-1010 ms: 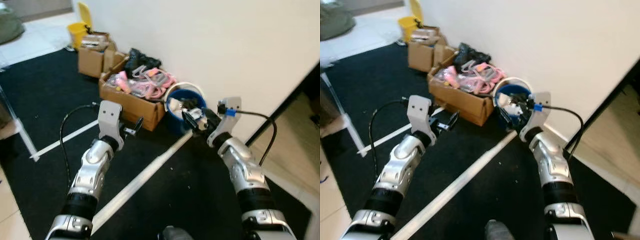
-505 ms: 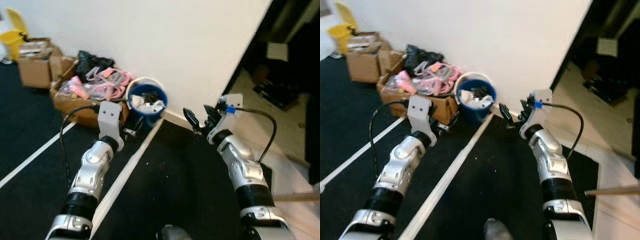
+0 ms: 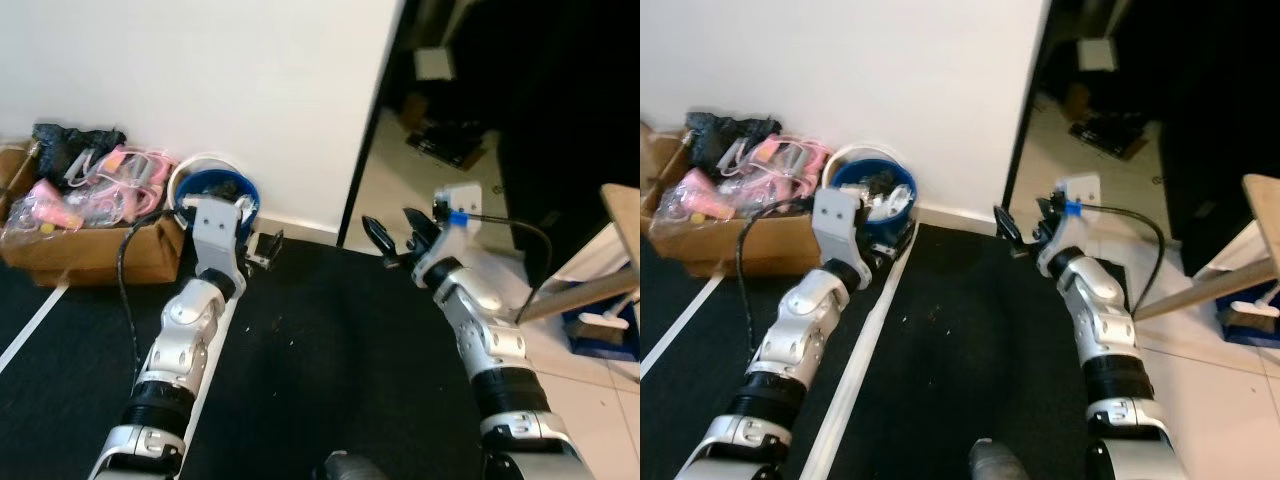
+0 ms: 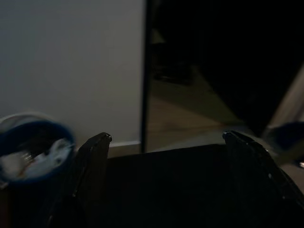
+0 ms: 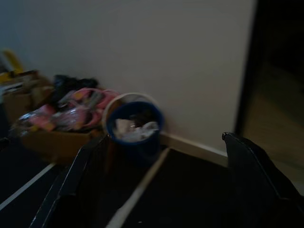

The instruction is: Picking trash to rubbish bin

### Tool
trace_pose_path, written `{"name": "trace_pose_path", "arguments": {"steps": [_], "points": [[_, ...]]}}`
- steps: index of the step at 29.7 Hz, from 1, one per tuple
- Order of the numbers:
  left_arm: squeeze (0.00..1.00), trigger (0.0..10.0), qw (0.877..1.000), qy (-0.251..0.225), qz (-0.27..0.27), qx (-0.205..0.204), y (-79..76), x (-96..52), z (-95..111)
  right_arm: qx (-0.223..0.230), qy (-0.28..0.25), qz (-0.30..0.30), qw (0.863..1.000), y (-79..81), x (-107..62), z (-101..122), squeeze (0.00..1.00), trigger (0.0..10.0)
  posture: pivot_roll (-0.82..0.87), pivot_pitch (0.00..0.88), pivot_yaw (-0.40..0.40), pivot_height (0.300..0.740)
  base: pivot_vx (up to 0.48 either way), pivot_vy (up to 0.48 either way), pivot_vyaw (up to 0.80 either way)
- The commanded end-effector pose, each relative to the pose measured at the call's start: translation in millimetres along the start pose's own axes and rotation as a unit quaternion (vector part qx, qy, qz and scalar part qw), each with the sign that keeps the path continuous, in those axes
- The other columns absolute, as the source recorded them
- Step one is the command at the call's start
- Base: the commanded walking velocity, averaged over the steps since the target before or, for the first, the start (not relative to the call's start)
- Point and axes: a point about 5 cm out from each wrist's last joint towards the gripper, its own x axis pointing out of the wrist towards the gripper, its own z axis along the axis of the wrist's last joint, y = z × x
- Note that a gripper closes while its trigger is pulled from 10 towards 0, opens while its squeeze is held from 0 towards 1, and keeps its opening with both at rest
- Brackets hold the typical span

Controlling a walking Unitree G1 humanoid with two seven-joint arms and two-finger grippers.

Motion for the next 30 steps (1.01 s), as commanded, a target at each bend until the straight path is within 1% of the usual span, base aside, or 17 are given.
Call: {"name": "trace_pose_path", "arguments": {"steps": [1, 13, 21, 30], "points": [[0.00, 10.0, 1.000, 0.007, 0.001, 0.001, -0.3, -0.4, -4.0, -0.002, 0.006, 0.001, 1.000, -0.7, -0.2, -2.3, 0.00, 10.0, -0.06, 0.000, -0.045, 0.740, 0.000, 0.000, -0.79], [0.00, 10.0, 1.000, 0.013, 0.005, -0.008, 1.2, -0.4, -5.2, -0.005, 0.006, 0.003, 1.000, 0.0, -0.4, -2.7, 0.00, 10.0, -0.07, 0.000, -0.044, 0.740, 0.000, 0.000, -0.79], [0.00, 10.0, 1.000, 0.023, -0.003, -0.004, -0.2, 1.1, -6.4, -0.007, 0.007, 0.005, 1.000, -0.1, -0.5, -2.9, 0.00, 10.0, -0.07, 0.000, -0.042, 0.740, 0.000, 0.000, -0.79], [0.00, 10.0, 1.000, 0.022, -0.001, 0.002, 0.0, 1.6, -5.8, -0.009, 0.009, 0.006, 1.000, -0.1, -0.3, -3.1, 0.00, 10.0, -0.07, 0.000, -0.043, 0.740, 0.000, 0.000, -0.79]]}}
